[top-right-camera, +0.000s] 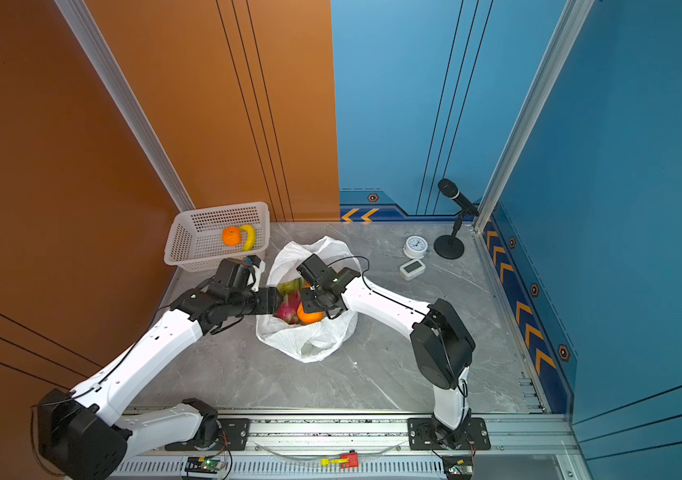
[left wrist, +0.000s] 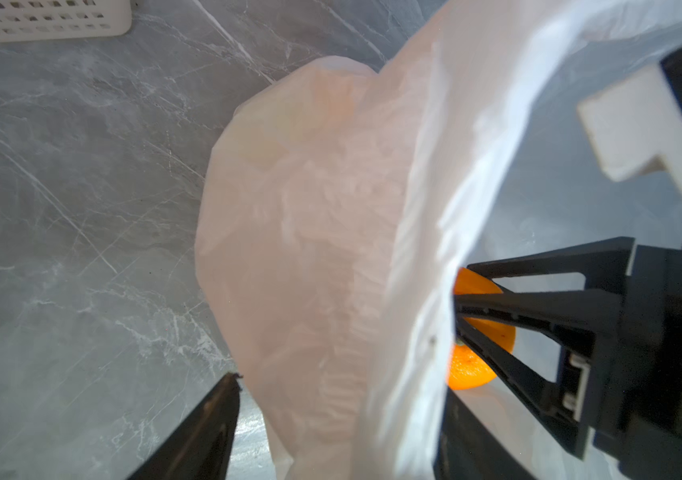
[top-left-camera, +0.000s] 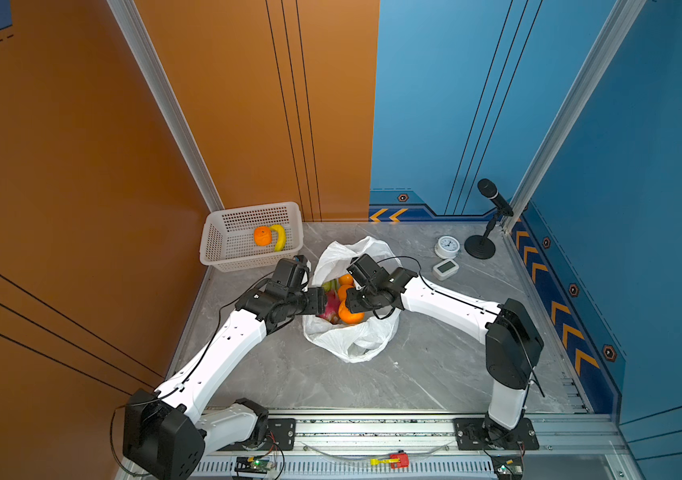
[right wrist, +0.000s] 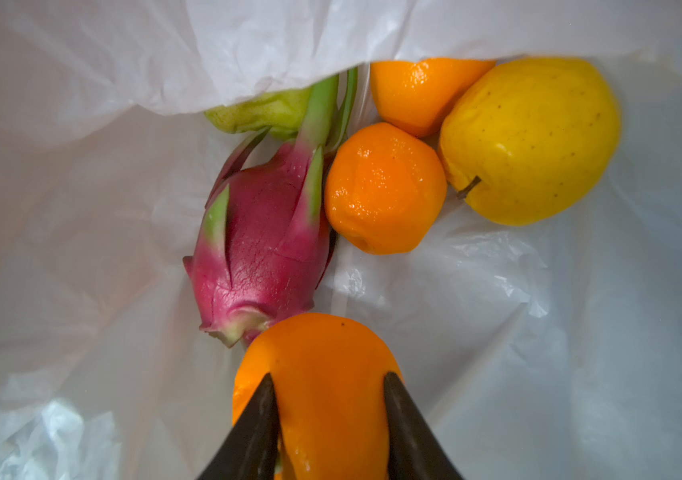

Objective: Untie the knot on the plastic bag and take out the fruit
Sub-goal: 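Grasp another orange inside the bag with the right gripper, then lift the orange out of the bag with the right gripper toward the left gripper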

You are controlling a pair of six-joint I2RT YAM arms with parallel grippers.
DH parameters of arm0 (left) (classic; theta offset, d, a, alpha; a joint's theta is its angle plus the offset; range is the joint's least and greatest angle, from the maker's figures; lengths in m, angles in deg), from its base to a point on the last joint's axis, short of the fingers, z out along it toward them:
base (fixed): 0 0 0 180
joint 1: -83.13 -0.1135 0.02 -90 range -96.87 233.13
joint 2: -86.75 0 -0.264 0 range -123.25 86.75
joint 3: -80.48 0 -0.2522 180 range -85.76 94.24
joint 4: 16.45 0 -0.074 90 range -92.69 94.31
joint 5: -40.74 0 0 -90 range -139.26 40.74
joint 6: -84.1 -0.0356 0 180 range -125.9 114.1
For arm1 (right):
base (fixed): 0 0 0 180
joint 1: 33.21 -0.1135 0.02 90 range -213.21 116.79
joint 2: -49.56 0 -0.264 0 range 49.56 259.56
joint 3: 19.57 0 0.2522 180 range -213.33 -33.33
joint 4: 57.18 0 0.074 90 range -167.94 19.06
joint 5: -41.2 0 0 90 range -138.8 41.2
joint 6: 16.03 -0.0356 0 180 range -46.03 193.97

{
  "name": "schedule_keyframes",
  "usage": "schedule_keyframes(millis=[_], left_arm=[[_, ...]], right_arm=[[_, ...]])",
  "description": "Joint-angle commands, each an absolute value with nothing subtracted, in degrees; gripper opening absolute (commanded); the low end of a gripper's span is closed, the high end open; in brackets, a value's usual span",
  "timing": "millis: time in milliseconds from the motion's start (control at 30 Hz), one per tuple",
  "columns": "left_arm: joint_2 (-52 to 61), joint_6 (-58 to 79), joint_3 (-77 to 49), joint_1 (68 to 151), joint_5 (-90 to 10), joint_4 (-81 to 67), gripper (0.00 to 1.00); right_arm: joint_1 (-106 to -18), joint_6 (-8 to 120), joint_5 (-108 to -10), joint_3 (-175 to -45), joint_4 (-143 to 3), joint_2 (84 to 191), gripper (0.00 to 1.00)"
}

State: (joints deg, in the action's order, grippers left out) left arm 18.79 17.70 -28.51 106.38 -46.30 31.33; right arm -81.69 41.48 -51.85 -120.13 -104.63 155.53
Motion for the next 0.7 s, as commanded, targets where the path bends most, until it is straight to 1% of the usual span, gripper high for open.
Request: schedule_keyframes(millis=[0, 333, 667], left_arm=[[19.81, 17.22, -27.14, 105.87, -47.48, 31.32, 0.70], [20.97, 17.05, -24.03, 105.81, -47.54, 31.32, 0.71], [23.35, 16.03, -21.56, 105.88, -45.92, 31.10, 0.72]], right_arm=[[-82.05, 40.71, -52.61, -118.38, -102.02, 151.03, 0.34], [-81.20, 38.57, -55.96, -115.00, -96.02, 144.41, 0.32], [-79.28, 34.90, -56.64, -113.69, -93.60, 139.11, 0.32]])
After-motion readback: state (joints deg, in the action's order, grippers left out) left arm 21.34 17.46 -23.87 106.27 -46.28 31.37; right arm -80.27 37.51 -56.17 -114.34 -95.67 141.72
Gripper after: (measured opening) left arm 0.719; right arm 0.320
